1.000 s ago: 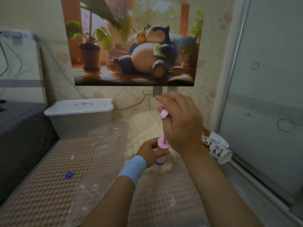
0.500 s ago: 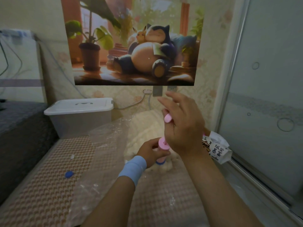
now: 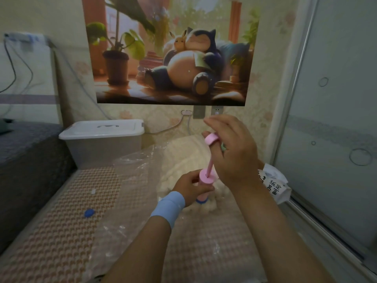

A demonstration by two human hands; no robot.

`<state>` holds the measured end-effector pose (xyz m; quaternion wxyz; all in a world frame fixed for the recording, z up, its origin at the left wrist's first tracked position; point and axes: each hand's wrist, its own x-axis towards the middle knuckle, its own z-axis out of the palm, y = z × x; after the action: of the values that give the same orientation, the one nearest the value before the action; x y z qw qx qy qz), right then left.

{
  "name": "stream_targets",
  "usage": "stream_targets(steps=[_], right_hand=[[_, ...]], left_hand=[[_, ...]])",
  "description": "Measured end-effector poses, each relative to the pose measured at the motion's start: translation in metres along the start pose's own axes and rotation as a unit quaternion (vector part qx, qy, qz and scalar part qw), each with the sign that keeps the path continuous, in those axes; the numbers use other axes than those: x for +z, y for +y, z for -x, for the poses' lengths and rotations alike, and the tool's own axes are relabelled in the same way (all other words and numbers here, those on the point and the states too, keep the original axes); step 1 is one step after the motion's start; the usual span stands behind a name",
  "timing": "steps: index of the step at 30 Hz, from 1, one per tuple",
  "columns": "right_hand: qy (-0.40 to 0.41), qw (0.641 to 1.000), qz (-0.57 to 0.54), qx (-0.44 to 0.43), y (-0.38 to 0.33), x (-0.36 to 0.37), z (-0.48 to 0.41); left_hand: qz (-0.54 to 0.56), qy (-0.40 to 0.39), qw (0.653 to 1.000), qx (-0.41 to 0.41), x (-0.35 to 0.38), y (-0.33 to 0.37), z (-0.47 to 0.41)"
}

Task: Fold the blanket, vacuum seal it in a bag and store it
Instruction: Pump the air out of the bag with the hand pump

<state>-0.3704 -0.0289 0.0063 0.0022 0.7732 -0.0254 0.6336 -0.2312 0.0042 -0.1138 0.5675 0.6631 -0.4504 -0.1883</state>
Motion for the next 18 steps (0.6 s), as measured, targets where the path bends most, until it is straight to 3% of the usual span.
stream_targets(steps=[2,4,7,9,11,13,15,16,18], right_hand=[[-0.003,1.000,0.010,0.011,0.002,0.006,0.010],[-0.106,0.991,0.016,0.077,0.007,0.021,0.038],[-0.319,0.935,0.032,0.152,0.019,0.041,0.074],[-0.351,0.923,0.020,0.156,0.019,0.043,0.072],[-0.282,0.952,0.003,0.119,0.012,0.035,0.049],[-0.142,0.989,-0.003,0.042,0.003,0.020,0.019],[-0.008,1.000,-0.011,-0.010,-0.005,0.006,-0.001],[0.030,0.999,-0.007,-0.025,-0.007,0.003,-0.004],[0.024,1.000,0.008,-0.012,-0.002,0.011,0.011]], left_hand=[[-0.013,0.001,1.000,0.008,0.003,0.000,0.000],[-0.031,-0.001,0.999,0.007,0.003,0.001,0.002],[-0.036,0.008,0.999,-0.014,-0.003,-0.001,0.003],[-0.037,0.011,0.999,-0.019,-0.008,0.000,0.004],[-0.012,0.006,1.000,-0.015,-0.011,-0.003,0.002],[0.007,0.000,1.000,-0.009,-0.009,-0.002,0.001],[0.005,-0.005,1.000,-0.005,-0.005,-0.003,-0.001],[-0.002,-0.006,1.000,-0.001,-0.003,-0.002,-0.001],[-0.021,-0.016,1.000,0.006,0.001,-0.002,0.001]])
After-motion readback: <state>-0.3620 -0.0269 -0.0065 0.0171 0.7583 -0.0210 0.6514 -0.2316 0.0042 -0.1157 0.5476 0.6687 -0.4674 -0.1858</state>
